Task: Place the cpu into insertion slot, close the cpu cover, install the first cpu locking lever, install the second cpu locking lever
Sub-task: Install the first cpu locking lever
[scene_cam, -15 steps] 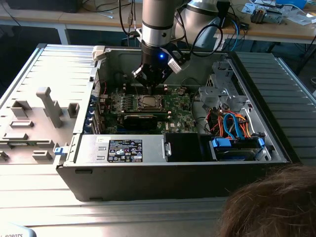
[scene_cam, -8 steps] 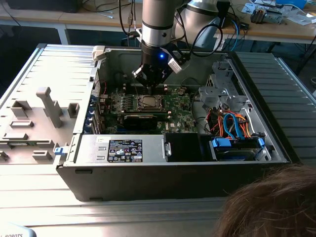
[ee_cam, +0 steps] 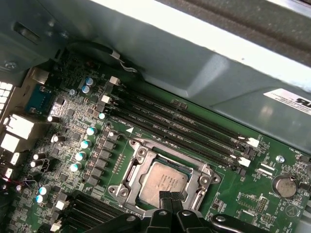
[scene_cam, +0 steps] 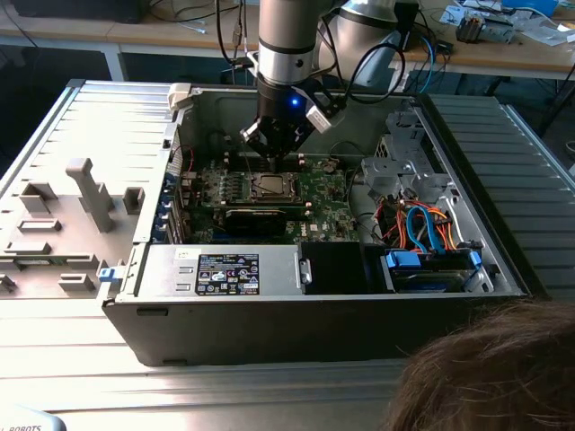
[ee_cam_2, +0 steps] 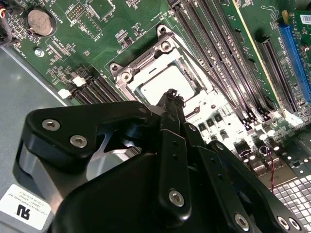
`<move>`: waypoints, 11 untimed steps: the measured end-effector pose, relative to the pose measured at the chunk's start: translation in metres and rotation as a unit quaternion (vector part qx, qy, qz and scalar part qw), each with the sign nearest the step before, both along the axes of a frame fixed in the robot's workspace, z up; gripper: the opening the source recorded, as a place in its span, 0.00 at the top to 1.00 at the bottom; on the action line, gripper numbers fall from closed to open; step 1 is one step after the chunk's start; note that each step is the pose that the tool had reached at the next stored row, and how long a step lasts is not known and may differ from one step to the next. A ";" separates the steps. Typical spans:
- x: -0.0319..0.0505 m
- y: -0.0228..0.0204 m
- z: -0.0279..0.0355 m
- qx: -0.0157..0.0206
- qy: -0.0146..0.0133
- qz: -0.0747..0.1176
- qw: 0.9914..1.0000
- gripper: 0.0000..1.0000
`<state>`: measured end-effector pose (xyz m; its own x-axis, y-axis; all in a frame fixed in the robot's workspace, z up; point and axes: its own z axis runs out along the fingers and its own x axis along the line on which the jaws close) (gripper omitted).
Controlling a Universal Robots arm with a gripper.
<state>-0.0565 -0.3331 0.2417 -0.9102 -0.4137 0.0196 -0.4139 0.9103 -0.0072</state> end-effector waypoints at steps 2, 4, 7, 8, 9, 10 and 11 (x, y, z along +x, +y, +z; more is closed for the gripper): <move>0.0000 0.0000 0.0000 0.000 0.000 0.001 1.000 0.89; 0.0000 0.0000 0.0000 0.000 0.000 0.003 1.000 0.89; 0.0000 0.0000 0.0000 0.000 0.000 0.005 1.000 0.89; 0.0000 0.0000 0.0000 0.000 0.000 0.006 1.000 0.89; 0.0000 0.0000 0.0000 0.000 0.000 0.006 1.000 0.89; 0.0000 0.0000 0.0000 0.000 0.000 0.007 1.000 0.89; 0.0000 0.0000 0.0000 0.000 0.000 0.009 1.000 0.89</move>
